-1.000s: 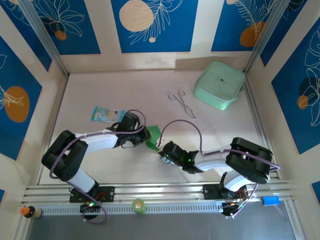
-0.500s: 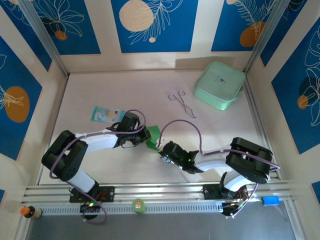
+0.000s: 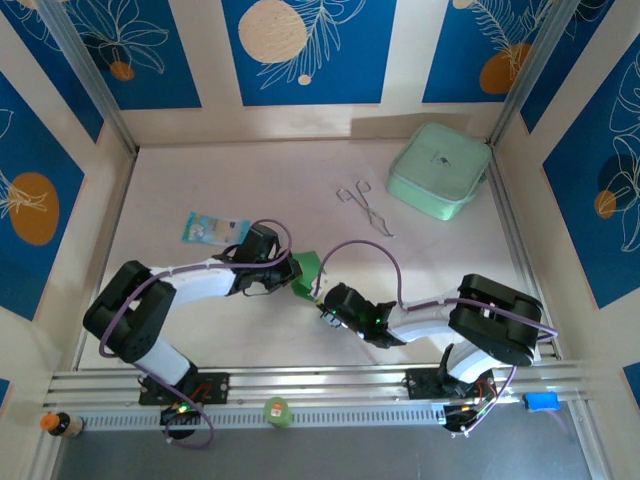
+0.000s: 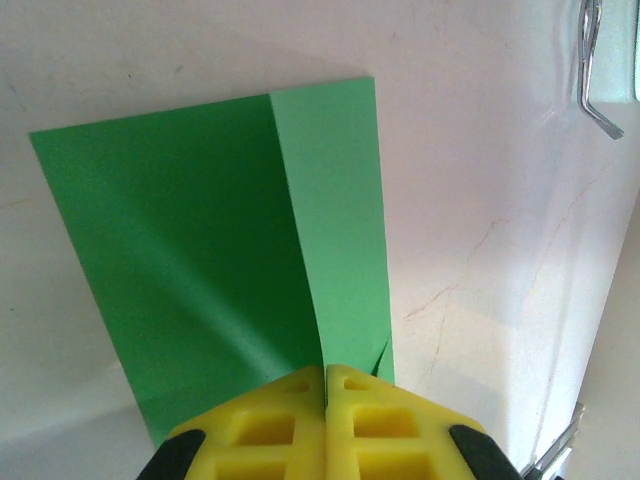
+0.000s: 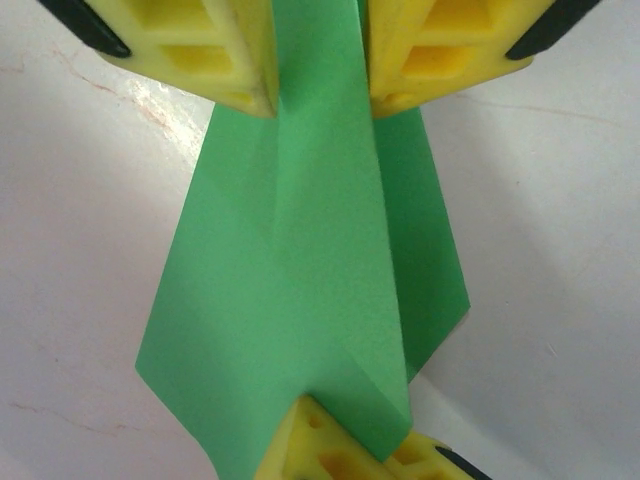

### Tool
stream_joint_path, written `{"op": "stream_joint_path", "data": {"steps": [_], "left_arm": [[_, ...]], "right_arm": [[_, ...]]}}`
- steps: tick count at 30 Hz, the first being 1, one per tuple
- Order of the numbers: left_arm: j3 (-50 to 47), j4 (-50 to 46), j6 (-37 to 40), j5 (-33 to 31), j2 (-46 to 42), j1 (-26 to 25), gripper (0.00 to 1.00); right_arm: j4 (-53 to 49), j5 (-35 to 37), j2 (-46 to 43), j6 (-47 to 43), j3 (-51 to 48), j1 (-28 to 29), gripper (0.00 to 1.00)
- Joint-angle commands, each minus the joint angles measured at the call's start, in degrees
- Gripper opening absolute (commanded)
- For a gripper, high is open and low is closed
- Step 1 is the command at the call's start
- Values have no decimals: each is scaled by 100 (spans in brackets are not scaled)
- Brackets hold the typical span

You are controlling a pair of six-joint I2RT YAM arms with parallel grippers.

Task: Fold a paper plane with a square sheet of paper (pick it up from the middle)
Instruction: Fourth fold the wing at the center of the table.

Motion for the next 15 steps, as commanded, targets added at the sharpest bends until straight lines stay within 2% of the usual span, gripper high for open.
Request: {"op": "stream_joint_path", "data": {"steps": [1, 8, 12, 15], "left_arm": [[101, -21, -43, 83, -52, 63, 4], [93, -145, -30, -26, -113, 60, 9], [76, -171, -31, -86, -195, 60, 18], [63, -197, -13, -179, -316, 62, 32]], "right_arm": [[135, 16, -20, -23, 50, 44, 24], [51, -97, -73, 109, 41, 35, 17], [33, -170, -75, 246, 32, -9, 13], [8, -261, -80, 342, 32, -46, 10]]}}
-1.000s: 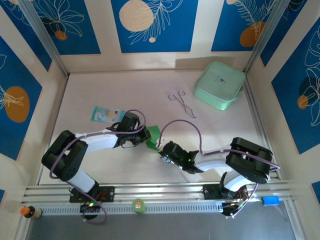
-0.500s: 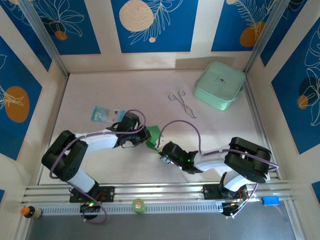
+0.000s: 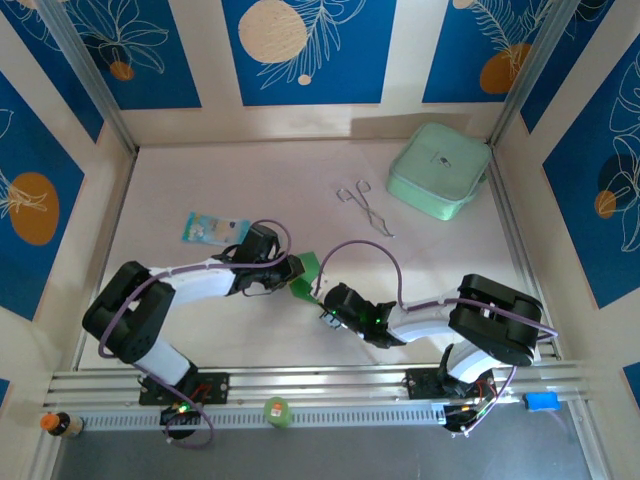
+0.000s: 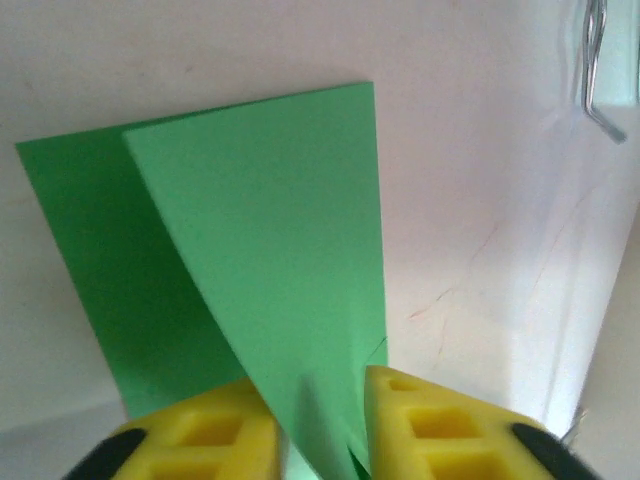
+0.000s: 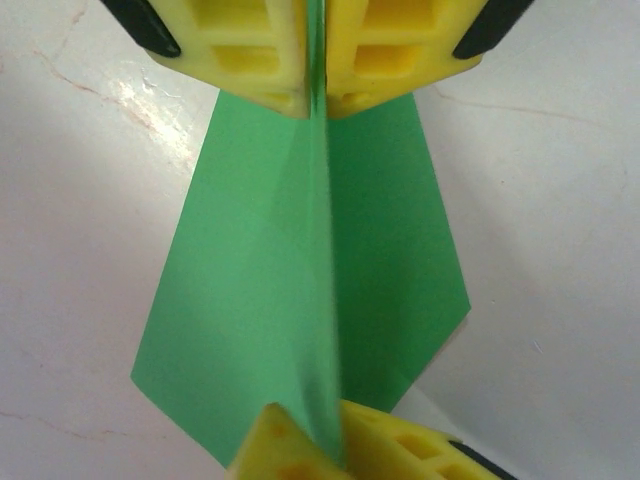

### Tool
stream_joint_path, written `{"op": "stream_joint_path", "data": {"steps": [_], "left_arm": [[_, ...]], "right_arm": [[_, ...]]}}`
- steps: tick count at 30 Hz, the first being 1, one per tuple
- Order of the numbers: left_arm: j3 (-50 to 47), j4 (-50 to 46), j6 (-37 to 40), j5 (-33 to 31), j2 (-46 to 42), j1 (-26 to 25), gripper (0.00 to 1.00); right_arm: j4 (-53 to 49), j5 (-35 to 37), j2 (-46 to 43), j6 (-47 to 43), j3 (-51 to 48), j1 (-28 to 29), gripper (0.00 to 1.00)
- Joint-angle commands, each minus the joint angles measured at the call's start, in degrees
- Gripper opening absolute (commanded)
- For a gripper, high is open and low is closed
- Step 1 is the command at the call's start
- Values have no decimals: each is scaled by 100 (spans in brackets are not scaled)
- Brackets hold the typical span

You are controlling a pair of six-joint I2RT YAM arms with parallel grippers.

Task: Fold a paper plane with a square sheet of paper (pick it up from the middle)
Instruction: Fourth fold the wing at the center of the table.

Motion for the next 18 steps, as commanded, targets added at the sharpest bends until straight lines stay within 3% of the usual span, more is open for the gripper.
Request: {"op": "stream_joint_path", "data": {"steps": [1, 2, 8, 18], "left_arm": [[60, -149, 39, -167, -301, 57, 37], [58, -189, 47, -225, -354, 58, 42], [23, -412, 123, -583, -707, 57, 50], [-37, -473, 171, -757, -895, 57, 51]], "right_arm": [[-3, -167, -78, 233, 40, -60, 9], [-13, -203, -77, 299, 41, -79, 9], [-42, -554, -32, 716, 33, -252, 7], [179, -1478, 62, 1328, -92, -614, 5]]}}
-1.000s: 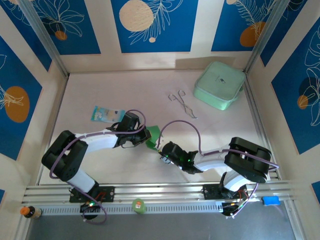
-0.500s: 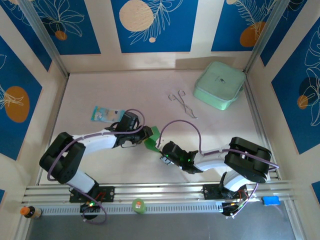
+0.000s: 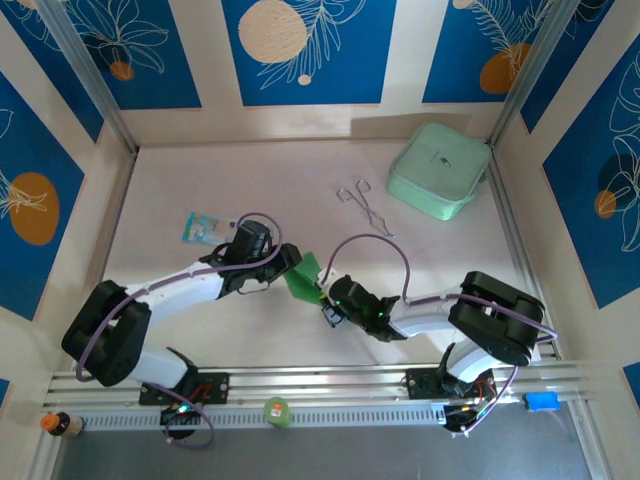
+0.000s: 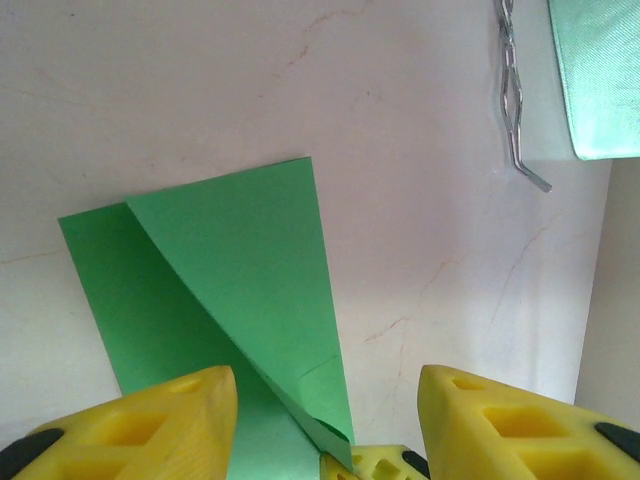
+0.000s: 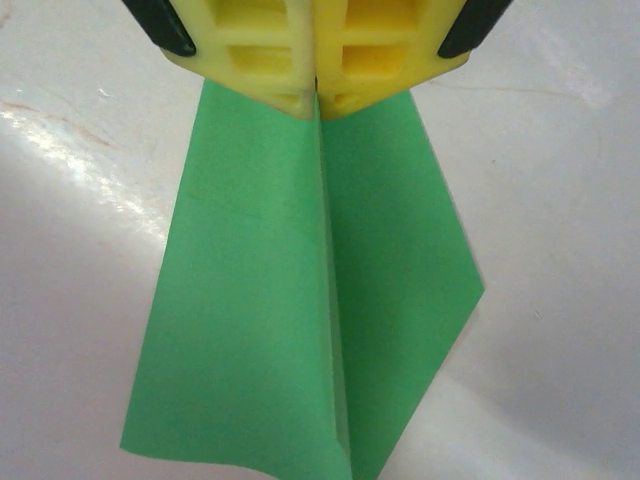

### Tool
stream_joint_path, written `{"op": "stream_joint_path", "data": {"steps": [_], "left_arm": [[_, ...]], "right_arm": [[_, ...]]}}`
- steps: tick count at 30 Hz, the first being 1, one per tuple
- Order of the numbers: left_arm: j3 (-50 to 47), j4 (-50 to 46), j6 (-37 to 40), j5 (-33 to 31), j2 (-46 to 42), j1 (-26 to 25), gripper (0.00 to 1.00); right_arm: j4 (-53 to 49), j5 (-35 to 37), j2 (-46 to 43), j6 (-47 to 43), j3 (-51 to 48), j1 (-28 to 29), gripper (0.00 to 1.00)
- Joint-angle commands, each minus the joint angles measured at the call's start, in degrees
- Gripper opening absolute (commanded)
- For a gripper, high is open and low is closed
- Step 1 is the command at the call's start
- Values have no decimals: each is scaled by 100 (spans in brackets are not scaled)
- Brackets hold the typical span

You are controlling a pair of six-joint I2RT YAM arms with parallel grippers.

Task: Fold a paper plane with a square sheet of paper (pick it up from the middle)
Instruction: Fourth fold the wing at the center of the table.

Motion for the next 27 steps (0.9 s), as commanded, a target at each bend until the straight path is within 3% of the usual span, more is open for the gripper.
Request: {"op": "stream_joint_path", "data": {"steps": [1, 21, 27], "left_arm": [[-36, -122, 107, -129, -82, 46, 51], [-92, 51, 70, 41, 58, 45, 46], [-118, 301, 33, 271, 239, 44, 33]], "right_arm": [[139, -638, 65, 449, -93, -170, 4], [682, -3155, 290, 1971, -214, -1256, 3], [637, -3893, 548, 2568, -59, -1599, 3]]}}
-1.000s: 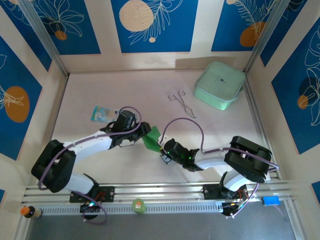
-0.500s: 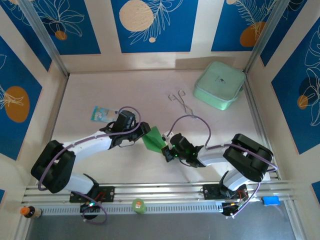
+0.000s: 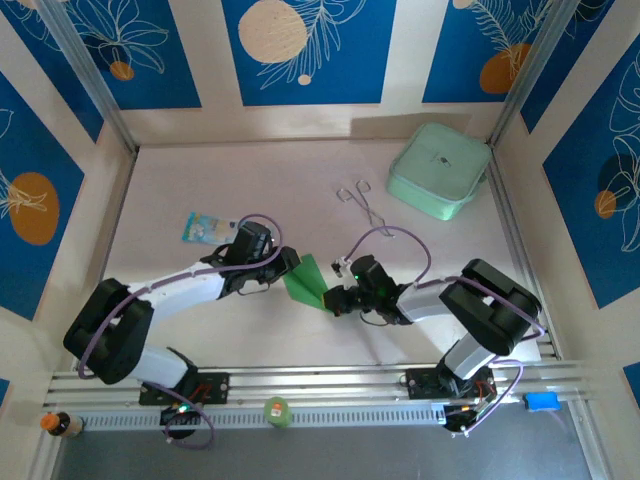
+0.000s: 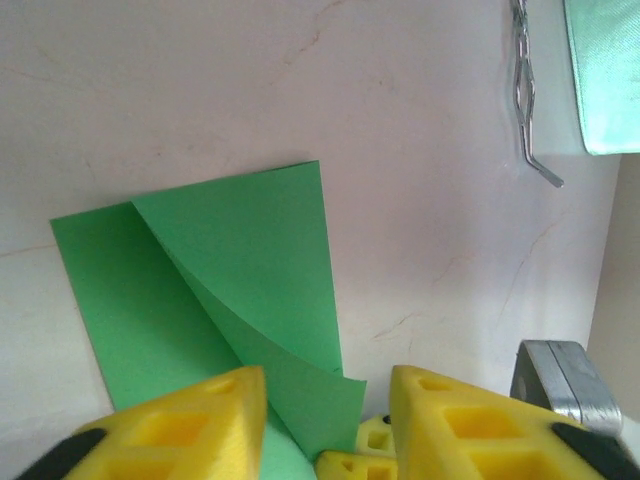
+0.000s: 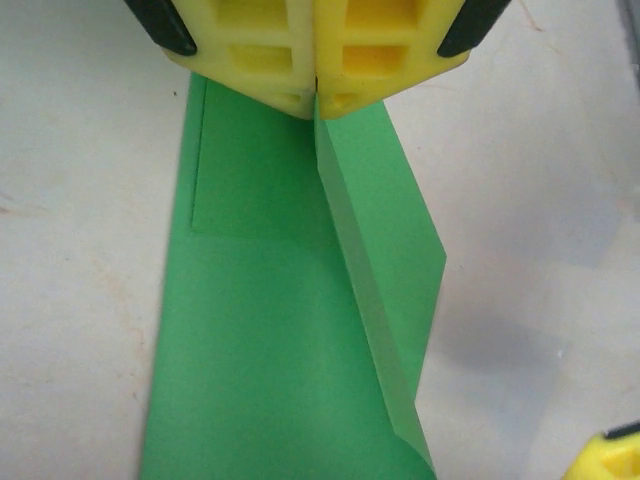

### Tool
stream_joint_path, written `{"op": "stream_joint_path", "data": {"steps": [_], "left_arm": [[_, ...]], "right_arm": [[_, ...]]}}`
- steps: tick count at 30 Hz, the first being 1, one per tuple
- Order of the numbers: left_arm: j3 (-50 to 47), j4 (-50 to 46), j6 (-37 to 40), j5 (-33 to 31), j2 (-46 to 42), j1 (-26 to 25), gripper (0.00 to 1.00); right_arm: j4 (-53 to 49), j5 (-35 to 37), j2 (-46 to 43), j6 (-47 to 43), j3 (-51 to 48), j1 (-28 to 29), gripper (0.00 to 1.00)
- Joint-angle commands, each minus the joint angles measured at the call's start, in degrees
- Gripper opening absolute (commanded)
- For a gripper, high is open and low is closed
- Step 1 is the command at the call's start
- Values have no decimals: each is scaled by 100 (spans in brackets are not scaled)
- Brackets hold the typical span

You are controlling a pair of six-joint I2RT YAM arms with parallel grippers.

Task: Fold a paper plane with a square sheet of paper (pick it up from the middle)
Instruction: Fourth fold the wing at the center of the table.

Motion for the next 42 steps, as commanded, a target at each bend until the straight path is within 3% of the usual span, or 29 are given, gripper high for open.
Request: {"op": "stream_joint_path", "data": {"steps": [1, 7, 12, 21, 42], "left_arm": [[-85, 236, 57, 229, 148, 44, 29], [-190, 458, 5, 367, 283, 45, 14], [-247, 658, -56, 482, 423, 14, 8], [-17, 1003, -85, 713, 983, -189, 7], [244, 1193, -40, 814, 1525, -279, 7]], "right_arm": [[5, -740, 175, 532, 107, -142, 3], [133, -1143, 459, 1032, 140, -335, 3], [440, -1152, 621, 1413, -2, -404, 3], [847, -1141, 659, 1735, -246, -505, 3], [443, -967, 293, 1674, -313, -484, 8]]}}
